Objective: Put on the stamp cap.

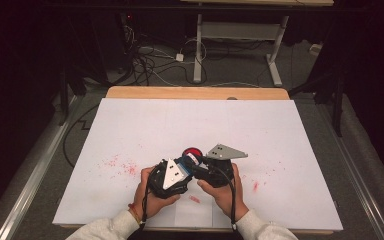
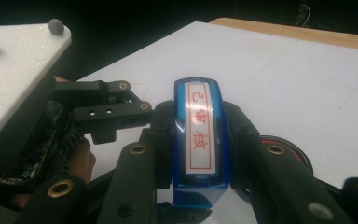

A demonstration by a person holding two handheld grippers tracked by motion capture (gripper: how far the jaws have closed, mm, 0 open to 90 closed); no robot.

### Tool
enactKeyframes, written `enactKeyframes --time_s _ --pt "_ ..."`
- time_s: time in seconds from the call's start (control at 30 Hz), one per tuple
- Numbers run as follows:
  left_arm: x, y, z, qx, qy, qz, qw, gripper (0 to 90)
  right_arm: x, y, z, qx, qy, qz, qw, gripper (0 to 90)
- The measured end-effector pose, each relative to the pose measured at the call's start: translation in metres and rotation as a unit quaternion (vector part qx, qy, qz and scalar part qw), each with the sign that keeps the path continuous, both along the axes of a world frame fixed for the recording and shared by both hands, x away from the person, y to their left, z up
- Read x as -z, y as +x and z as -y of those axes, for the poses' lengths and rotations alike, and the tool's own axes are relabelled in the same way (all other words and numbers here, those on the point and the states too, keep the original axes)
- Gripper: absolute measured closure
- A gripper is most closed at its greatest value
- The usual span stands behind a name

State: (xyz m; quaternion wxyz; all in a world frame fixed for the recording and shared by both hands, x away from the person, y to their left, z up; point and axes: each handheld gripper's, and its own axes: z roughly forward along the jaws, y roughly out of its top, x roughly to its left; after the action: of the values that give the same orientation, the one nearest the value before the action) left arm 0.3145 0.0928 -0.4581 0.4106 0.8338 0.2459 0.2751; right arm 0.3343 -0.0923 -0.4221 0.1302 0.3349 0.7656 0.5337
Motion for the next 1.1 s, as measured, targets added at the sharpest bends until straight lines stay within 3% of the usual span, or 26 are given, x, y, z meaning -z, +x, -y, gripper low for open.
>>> enactKeyframes --time_s 0.13,0.4,0.53,0.73,0.87,0.97,1.1 --pt "-0.0005 -0.0001 -0.0005 0.003 0.003 0.001 1.0000 39.1 -0.0007 -0.0002 0.0002 -0.002 0.001 -0.002 1.0000 69.4" --pt "0.0013 -0.0020 0.0003 0.013 0.017 0.012 0.9997 39.1 -0.0008 0.0020 0.0043 -0.016 0.013 -0.028 0.9994 69.6" --pt "0.0019 -0.0013 -0.0003 0.012 0.017 0.010 0.9997 39.1 -0.0018 -0.0011 0.0014 -0.021 0.002 -0.022 0.9996 69.6" --pt "0.0005 -0.0031 0.0004 0.015 0.007 0.014 0.9998 39.1 -0.0007 -0.0002 0.0037 -0.003 0.019 -0.015 0.9997 69.5" --pt "0.0011 -0.0043 0.0026 0.001 0.020 0.017 0.9997 39.1 0.0015 -0.0023 0.0013 0.008 0.015 -0.011 0.9998 69.6" --pt "0.0011 -0.0065 0.0058 -0.006 0.035 0.026 0.9990 39.1 0.0038 -0.0017 -0.0003 0.009 0.009 -0.020 0.9997 69.6" --pt "0.0010 -0.0064 0.0059 -0.005 0.038 0.025 0.9990 39.1 0.0040 -0.0013 -0.0010 0.007 0.000 -0.023 0.9997 69.6"
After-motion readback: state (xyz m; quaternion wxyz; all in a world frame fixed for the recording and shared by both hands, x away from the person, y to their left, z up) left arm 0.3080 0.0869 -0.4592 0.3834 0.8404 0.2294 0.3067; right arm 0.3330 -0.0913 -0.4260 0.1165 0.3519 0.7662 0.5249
